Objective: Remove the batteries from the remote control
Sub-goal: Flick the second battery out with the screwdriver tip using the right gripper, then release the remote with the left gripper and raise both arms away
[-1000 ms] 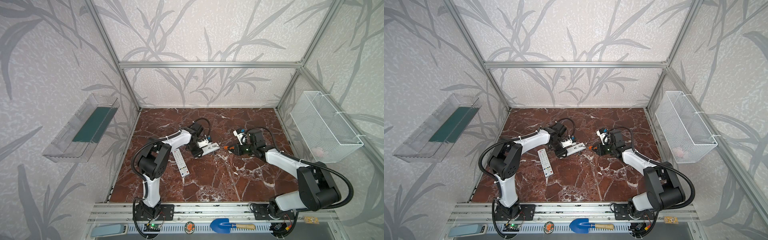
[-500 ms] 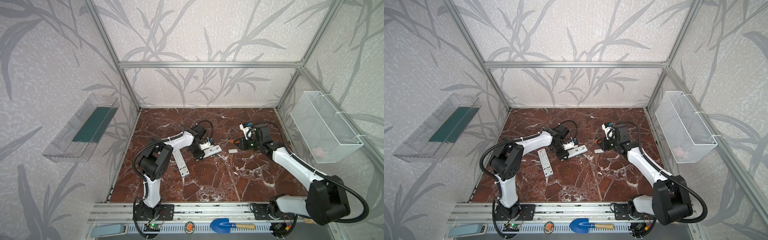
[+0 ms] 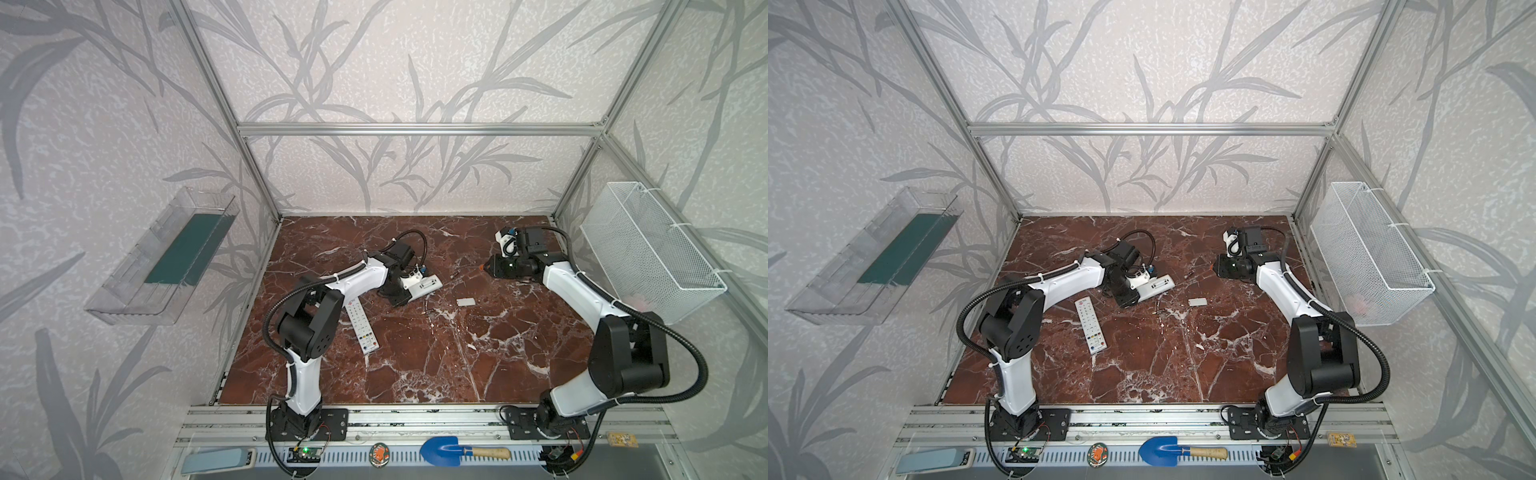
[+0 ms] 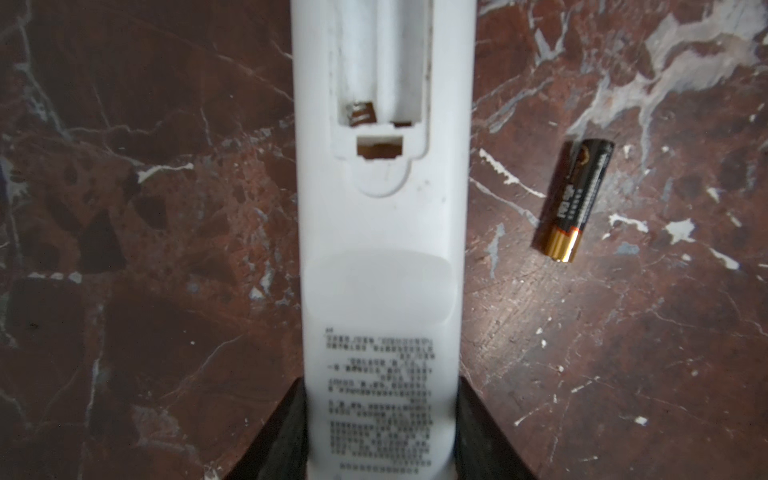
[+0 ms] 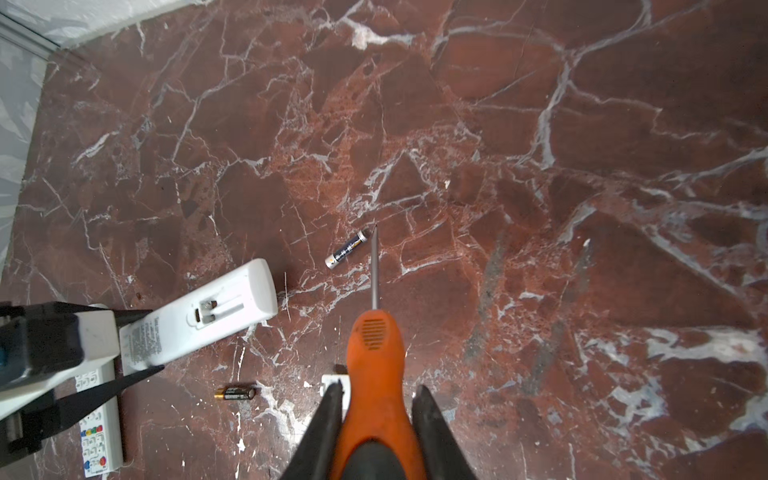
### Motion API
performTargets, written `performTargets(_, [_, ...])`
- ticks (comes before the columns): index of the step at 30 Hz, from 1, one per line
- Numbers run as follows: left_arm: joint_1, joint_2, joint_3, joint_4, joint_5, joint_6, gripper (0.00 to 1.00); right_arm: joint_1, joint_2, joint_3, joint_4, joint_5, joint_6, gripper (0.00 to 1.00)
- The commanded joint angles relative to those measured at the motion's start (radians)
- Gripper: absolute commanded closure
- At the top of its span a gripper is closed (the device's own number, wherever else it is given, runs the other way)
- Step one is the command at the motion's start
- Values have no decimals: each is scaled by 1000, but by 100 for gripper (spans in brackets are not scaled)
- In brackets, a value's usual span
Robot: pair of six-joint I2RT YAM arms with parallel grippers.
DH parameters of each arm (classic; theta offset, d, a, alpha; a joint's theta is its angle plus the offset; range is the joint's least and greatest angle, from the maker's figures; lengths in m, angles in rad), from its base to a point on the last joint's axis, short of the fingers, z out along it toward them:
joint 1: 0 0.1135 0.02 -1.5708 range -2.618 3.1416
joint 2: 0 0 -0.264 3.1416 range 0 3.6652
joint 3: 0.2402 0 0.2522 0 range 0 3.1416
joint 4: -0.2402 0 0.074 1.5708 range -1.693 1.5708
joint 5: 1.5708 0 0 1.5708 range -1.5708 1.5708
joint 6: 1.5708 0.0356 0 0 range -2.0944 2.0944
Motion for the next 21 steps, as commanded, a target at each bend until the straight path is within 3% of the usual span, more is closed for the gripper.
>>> performTargets(1, [5, -1, 5, -13, -8, 7, 54, 4, 13, -3, 3, -33, 5, 100])
performTargets(7, [5, -17, -22, -3, 7, 15, 45, 4, 9, -21, 13, -34, 3, 100])
performTargets(21, [7, -32, -11, -2, -2, -22, 34, 4, -40, 1, -36, -55, 18, 100])
